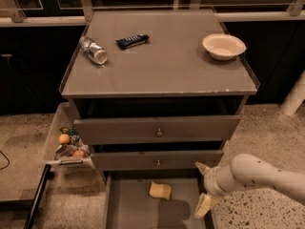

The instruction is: Pick sponge from bottom drawer and place on counter

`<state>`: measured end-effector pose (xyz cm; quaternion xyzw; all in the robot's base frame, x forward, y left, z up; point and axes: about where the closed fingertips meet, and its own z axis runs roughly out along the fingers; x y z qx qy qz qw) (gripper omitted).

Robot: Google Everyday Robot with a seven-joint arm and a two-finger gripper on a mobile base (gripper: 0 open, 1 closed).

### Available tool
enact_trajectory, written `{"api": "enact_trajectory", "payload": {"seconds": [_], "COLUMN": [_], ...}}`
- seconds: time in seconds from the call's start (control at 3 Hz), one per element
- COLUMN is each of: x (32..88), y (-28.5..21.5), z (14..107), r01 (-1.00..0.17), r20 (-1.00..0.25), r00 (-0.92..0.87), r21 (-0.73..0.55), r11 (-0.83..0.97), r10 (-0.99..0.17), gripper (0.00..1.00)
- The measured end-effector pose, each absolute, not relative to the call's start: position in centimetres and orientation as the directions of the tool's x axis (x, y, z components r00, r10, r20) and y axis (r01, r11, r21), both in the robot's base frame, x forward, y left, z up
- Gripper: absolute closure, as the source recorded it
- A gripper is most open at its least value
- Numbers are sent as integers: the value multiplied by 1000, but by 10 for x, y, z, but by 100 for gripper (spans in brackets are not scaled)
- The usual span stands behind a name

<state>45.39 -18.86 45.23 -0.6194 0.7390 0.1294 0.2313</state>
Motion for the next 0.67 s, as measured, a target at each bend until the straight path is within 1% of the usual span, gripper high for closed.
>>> {"api": "enact_trajectory", "payload": {"seconds": [0.67], "x": [479], "y": [-172], "z": [355], "r01": [-971], "r20": [-544], "r00": [-151], "r21": [-76], "r11": [228], "r10": [-825], "gripper": [0]}}
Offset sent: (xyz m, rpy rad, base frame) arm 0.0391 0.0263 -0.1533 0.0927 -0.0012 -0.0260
